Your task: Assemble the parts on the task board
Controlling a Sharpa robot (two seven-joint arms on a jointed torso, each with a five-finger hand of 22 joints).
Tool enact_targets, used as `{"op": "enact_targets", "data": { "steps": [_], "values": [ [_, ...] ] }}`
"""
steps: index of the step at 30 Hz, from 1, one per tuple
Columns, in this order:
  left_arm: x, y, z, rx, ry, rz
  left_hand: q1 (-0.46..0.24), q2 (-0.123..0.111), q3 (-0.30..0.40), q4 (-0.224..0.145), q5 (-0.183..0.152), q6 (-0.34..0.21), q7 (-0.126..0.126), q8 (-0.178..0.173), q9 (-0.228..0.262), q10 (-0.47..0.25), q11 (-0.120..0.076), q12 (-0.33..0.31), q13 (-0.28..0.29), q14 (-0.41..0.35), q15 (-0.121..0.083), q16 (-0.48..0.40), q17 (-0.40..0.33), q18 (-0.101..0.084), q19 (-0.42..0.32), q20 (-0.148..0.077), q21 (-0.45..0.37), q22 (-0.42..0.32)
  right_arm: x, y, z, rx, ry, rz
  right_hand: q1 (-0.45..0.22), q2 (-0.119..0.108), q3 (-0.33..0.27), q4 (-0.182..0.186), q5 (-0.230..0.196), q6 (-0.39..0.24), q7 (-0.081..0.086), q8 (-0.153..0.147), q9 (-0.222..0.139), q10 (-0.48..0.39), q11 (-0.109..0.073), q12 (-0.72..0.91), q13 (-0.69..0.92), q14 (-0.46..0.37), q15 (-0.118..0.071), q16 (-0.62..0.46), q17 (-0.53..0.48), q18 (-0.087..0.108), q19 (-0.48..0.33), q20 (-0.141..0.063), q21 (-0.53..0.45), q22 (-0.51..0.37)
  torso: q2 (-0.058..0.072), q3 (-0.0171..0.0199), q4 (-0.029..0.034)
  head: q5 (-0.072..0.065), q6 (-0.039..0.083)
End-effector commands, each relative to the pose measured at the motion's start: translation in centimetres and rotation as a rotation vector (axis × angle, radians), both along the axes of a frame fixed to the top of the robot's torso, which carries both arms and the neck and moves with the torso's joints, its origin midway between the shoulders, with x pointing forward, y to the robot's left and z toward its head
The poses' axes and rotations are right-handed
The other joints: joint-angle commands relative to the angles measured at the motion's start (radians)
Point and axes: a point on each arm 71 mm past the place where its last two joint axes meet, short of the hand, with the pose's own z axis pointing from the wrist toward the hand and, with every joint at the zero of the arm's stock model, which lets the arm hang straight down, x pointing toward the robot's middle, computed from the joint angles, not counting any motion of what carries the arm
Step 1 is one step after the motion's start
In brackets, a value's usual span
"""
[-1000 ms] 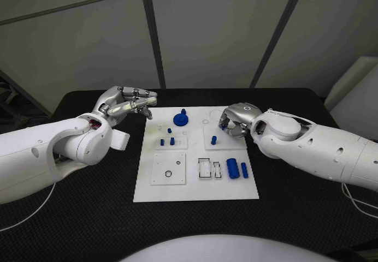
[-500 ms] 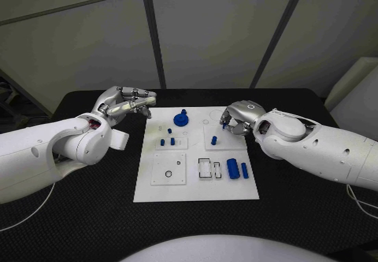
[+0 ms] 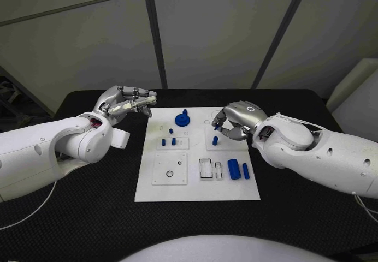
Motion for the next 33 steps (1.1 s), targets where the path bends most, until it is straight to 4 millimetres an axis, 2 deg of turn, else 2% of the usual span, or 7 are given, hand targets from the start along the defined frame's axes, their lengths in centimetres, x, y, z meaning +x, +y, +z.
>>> {"op": "enact_targets", "data": {
  "steps": [1,11,17,21,24,33],
  "values": [
    [0.1,-0.2,0.1,-0.013,-0.005,-0.006,0.002,0.008,-0.003,-0.004,0.003,-0.001,0.006,-0.006,-0.001,-0.006,0.004,-0.005,0.001,-0.006,0.0,-0.007,-0.001,-0.011,0.007,0.002,-0.004,-0.001,-0.7,1.2,0.8,0.055,-0.023,0.029,-0.009,-0.003,-0.001,0.003,-0.003,0.007,0.003,0.006,0.001,0.004,-0.003,-0.003,0.002,0.039,-0.008,0.006,0.002,-0.01,0.007,0.002,0.006,0.006,0.0,-0.0001,0.0019,0.004,0.002],
    [0.2,-0.6,0.0,-0.022,-0.001,-0.01,0.002,0.008,-0.003,-0.004,0.003,-0.001,0.006,-0.006,-0.001,-0.006,0.004,-0.005,0.001,-0.006,0.0,-0.007,-0.001,-0.011,0.007,0.002,-0.004,-0.001,-1.8,6.2,1.1,0.091,0.005,0.13,-0.01,-0.003,-0.002,0.003,-0.003,0.007,0.003,0.006,0.001,0.004,-0.003,-0.003,0.002,0.038,-0.008,0.005,0.001,-0.01,0.007,0.002,0.007,0.007,0.0,-0.0017,0.0046,0.031,-0.001],
    [0.3,-0.9,0.0,-0.028,0.002,-0.016,0.002,0.009,-0.004,-0.004,0.003,-0.001,0.007,-0.007,-0.001,-0.007,0.004,-0.005,0.002,-0.007,0.0,-0.008,-0.001,-0.011,0.007,0.003,-0.006,-0.002,-2.4,8.5,-0.5,0.076,0.054,0.175,-0.012,-0.004,-0.003,0.004,-0.003,0.007,0.003,0.006,0.001,0.004,-0.003,-0.004,0.003,0.038,-0.008,0.005,0.0,-0.01,0.007,0.002,0.007,0.006,0.002,-0.0013,0.0034,0.051,-0.004],
    [0.4,-1.0,0.0,-0.03,0.002,-0.018,0.002,0.009,-0.004,-0.004,0.003,-0.001,0.007,-0.007,-0.001,-0.007,0.004,-0.005,0.002,-0.007,0.0,-0.008,-0.001,-0.011,0.007,0.003,-0.006,-0.002,-2.8,9.5,-1.8,0.065,0.087,0.194,-0.013,-0.003,-0.003,0.004,-0.004,0.006,0.003,0.005,0.001,0.004,-0.003,-0.005,0.003,0.038,-0.008,0.005,0.0,-0.01,0.006,0.002,0.006,0.006,0.002,-0.0009,0.001,0.061,-0.007],
    [0.4,-1.0,0.0,-0.03,0.002,-0.017,0.002,0.009,-0.004,-0.004,0.003,-0.001,0.007,-0.007,-0.001,-0.007,0.004,-0.005,0.002,-0.007,0.0,-0.008,-0.001,-0.011,0.007,0.003,-0.006,-0.002,-3.0,10.0,-2.5,0.058,0.106,0.203,-0.014,-0.003,-0.003,0.005,-0.004,0.006,0.003,0.005,0.001,0.003,-0.002,-0.006,0.003,0.038,-0.008,0.005,0.0,-0.01,0.006,0.002,0.007,0.006,0.003,-0.0005,0.0023,0.066,-0.01],
    [0.4,-1.1,0.0,-0.031,0.002,-0.018,0.002,0.011,-0.004,-0.004,0.003,0.0,0.007,-0.006,-0.001,-0.006,0.004,-0.005,0.002,-0.008,0.001,-0.009,-0.002,-0.011,0.007,0.003,-0.008,-0.003,-3.7,10.8,-3.7,0.038,0.143,0.226,-0.017,-0.004,-0.005,0.006,-0.004,0.005,0.003,0.004,0.001,0.002,-0.002,-0.007,0.004,0.038,-0.007,0.006,0.0,-0.01,0.006,0.003,0.007,0.007,0.002,-0.0007,0.0012,0.081,-0.021]
  ]
}}
